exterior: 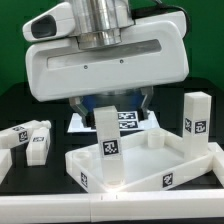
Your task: Assemble desk
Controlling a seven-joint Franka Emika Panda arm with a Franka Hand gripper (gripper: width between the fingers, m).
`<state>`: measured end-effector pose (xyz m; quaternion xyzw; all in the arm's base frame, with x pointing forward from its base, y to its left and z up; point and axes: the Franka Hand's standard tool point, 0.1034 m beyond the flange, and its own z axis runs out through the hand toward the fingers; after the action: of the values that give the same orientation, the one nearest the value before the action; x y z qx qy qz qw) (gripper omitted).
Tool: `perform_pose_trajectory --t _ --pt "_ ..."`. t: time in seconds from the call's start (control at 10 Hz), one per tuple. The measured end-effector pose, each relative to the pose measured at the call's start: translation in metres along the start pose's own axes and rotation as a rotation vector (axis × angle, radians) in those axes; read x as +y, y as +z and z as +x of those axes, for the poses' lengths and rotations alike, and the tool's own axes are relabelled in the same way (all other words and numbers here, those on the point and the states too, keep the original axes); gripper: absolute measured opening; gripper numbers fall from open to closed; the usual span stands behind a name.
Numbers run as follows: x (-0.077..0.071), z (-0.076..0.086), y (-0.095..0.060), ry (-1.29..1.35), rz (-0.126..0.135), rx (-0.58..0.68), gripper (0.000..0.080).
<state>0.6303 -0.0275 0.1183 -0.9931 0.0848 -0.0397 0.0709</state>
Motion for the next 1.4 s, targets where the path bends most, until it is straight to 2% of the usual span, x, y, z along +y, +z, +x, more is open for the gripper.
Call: perform_pose_trajectory --t 0.1,0.2,0.6,0.8,1.0,1.2,1.3,1.4 --pt "-0.0001 0.0 0.0 0.028 0.0 0.0 0.0379" --pt "0.001 0.0005 -0.0004 0.103 -0.001 0.002 0.0294" --pt "-0.0006 0.0002 0.0012 0.706 0.0 0.019 0.029" --pt "0.0015 -0.0023 0.0013 0.983 0.042 0.025 0.029" --pt "-0.0007 -0.0035 0.0017 1.08 0.043 0.022 0.0291" --pt "-0.0004 -0.0036 0.0016 0.994 0.037 0.022 0.0291" --pt "-0.0017 -0.0031 0.0001 0.812 0.029 0.016 0.0469" --pt "-0.0034 -0.0025 -0.0006 0.614 0.027 0.014 0.0586"
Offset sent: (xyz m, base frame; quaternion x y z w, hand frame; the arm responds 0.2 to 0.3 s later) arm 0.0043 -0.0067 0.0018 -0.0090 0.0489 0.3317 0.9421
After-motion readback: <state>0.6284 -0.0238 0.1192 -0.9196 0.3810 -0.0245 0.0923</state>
